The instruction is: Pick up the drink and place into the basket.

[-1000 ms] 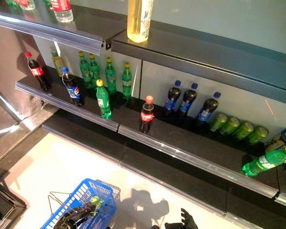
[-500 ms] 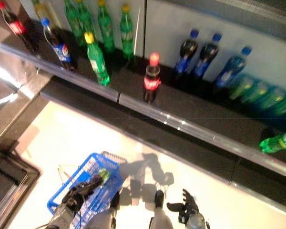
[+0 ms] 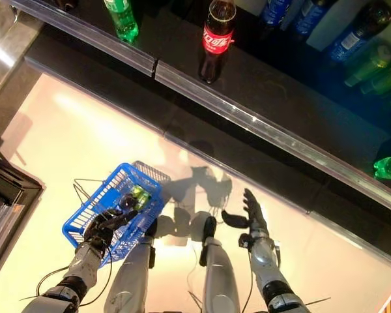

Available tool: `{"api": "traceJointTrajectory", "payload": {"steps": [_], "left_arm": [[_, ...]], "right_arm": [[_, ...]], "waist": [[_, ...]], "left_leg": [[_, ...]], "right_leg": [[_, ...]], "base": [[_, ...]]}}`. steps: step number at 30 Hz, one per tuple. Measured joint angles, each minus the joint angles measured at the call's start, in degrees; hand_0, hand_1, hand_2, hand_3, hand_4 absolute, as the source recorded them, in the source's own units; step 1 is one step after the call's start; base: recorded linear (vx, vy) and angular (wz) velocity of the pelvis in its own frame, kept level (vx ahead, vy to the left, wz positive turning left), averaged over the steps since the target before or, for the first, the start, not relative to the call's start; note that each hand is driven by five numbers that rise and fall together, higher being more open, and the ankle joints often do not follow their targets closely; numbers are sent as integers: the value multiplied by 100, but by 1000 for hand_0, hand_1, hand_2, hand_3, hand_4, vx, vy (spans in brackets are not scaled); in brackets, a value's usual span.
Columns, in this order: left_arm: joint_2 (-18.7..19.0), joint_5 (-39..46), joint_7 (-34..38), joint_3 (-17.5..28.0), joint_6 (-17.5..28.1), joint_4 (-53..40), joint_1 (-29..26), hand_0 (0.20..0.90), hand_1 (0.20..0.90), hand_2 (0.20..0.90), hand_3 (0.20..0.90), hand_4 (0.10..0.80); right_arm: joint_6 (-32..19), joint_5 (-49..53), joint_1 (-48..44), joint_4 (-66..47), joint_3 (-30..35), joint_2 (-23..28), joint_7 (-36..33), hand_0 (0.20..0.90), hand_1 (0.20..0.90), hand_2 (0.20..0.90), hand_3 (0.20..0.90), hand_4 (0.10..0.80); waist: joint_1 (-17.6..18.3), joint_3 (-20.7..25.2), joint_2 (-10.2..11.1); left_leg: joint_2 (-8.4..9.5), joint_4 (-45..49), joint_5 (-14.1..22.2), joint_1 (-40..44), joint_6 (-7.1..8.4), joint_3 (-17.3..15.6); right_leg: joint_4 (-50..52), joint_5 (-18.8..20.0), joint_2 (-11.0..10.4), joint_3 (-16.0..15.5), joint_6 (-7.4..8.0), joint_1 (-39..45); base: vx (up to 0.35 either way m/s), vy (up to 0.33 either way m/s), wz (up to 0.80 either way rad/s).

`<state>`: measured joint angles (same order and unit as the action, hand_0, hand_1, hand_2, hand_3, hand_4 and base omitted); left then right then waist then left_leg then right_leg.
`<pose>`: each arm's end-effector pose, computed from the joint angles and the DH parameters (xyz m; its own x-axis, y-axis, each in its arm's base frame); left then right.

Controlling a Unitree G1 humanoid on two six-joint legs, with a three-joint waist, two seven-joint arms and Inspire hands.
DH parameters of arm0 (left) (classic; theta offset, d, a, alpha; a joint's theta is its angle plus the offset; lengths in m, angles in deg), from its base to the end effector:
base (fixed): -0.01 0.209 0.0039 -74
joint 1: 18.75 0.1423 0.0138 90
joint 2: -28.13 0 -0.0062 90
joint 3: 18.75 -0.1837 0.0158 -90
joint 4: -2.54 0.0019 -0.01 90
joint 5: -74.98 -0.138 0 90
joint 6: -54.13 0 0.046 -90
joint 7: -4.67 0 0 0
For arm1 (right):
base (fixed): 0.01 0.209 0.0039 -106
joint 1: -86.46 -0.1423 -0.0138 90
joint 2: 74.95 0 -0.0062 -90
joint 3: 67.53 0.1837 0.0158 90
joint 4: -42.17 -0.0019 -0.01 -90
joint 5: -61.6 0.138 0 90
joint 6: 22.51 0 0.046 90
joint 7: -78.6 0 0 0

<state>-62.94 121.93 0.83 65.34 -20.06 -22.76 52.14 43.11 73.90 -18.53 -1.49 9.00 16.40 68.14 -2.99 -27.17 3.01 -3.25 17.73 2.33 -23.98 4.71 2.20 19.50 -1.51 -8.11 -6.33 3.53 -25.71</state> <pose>0.2107 0.2240 -0.0519 0.8516 0.2138 -0.4786 -0.3914 0.8666 -0.3094 0.2259 -0.1981 -0.0193 0.9869 -0.1003 -0.1266 0.0731 0.9764 -0.2034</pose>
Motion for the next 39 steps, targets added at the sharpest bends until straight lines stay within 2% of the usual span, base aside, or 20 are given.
{"api": "traceJointTrajectory", "payload": {"steps": [8, 12, 17, 24, 34, 39], "left_arm": [[17, 193, 232, 8, -1, -101, -5, 300, 300, 300, 200, 100], [56, 411, 337, 65, -2, -94, -5, 300, 300, 300, 200, 100], [167, 1189, 260, 490, -80, 87, -10, 300, 300, 300, 200, 100], [198, 2422, -344, 858, -290, 126, 170, 300, 300, 300, 200, 100], [238, 2522, -458, 831, -422, 94, 370, 300, 300, 300, 200, 100], [250, 2383, -461, 713, -423, 52, 351, 300, 300, 300, 200, 100]], "right_arm": [[12, -889, 252, -1806, -400, 102, -332, 900, 900, 900, 900, 800], [10, -1029, 209, -2284, -484, 115, -359, 900, 900, 900, 900, 800], [12, -1377, 218, -3297, -568, 503, -467, 900, 900, 900, 900, 800], [-2, -2036, 73, -3901, -468, 779, -966, 900, 900, 900, 900, 800], [-3, -2333, -34, -4138, 88, 790, -1750, 900, 900, 900, 900, 800], [-125, -1768, -44, -4137, 244, 755, -1750, 900, 900, 900, 900, 800]], "waist": [[21, -66, 144], [15, -119, 256], [3, -133, 405], [-77, -132, 506], [-163, -140, 521], [-151, -140, 521]], "left_leg": [[-5, 69, 13, -104, 11, 69], [-5, 66, 1, -113, 34, 85], [-53, 44, 16, -89, 59, 135], [-70, -23, 34, 84, 52, 144], [-56, -52, 38, 83, 40, 146], [-64, -54, 38, 93, 39, 161]], "right_leg": [[32, -4, 17, -3, 29, -61], [21, -1, 15, -57, 33, -53], [-201, 83, 75, -113, 29, 87], [-481, 167, 103, -139, 44, 372], [-695, 280, 106, -166, 69, 464], [-719, 281, 107, -232, 70, 502]], "base": [[3, -49, 3], [26, -18, 2], [46, -30, 2], [22, -9, 0], [16, 1, 0], [22, -7, 2]]}}
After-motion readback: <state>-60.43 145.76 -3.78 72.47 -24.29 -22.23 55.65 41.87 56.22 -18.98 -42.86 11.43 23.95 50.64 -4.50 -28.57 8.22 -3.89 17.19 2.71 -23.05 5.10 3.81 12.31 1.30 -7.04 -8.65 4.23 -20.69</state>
